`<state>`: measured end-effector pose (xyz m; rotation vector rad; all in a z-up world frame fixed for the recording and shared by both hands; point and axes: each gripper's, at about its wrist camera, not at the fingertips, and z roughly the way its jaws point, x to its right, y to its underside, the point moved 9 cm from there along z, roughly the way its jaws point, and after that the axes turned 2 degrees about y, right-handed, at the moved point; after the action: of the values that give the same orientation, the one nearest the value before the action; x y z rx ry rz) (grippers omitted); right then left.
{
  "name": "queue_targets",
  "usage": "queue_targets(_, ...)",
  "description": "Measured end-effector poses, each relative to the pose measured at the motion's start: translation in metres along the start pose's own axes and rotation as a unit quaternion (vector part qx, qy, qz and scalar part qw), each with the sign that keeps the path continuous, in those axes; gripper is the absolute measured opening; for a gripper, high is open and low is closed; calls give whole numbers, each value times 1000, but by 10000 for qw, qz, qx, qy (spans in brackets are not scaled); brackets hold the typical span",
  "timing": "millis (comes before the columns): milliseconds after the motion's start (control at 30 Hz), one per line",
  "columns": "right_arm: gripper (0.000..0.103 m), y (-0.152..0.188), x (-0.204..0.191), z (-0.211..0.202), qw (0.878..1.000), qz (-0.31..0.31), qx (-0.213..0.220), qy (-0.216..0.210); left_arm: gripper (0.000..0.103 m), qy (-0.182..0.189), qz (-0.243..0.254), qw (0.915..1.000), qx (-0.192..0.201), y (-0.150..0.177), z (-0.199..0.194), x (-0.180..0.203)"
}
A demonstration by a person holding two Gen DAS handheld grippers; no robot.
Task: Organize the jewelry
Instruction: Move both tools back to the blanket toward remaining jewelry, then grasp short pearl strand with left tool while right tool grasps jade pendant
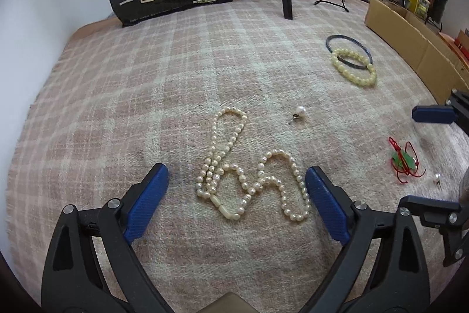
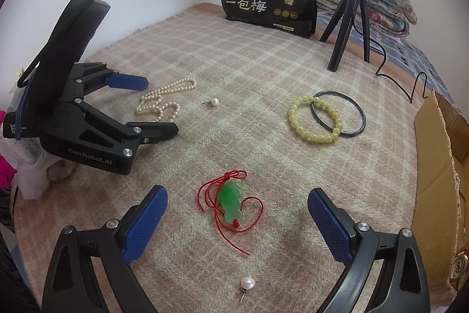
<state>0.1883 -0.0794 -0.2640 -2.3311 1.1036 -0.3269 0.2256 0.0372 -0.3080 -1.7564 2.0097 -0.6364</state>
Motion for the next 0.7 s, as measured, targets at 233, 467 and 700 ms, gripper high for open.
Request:
queue_targets(233,91,5,-1,8,9999,-3,-109,-47,97,-12,-116,9999,10,1,1,-4)
queue_targets(467,76,6,-2,6,9998,23,-90,-161,84,-1,-114,9999,-2,3,-3,-3)
queue_targets(700,49,5,-1,4,9996,118,-90,-234,57,170,-74,9998,-66,7,-12,7)
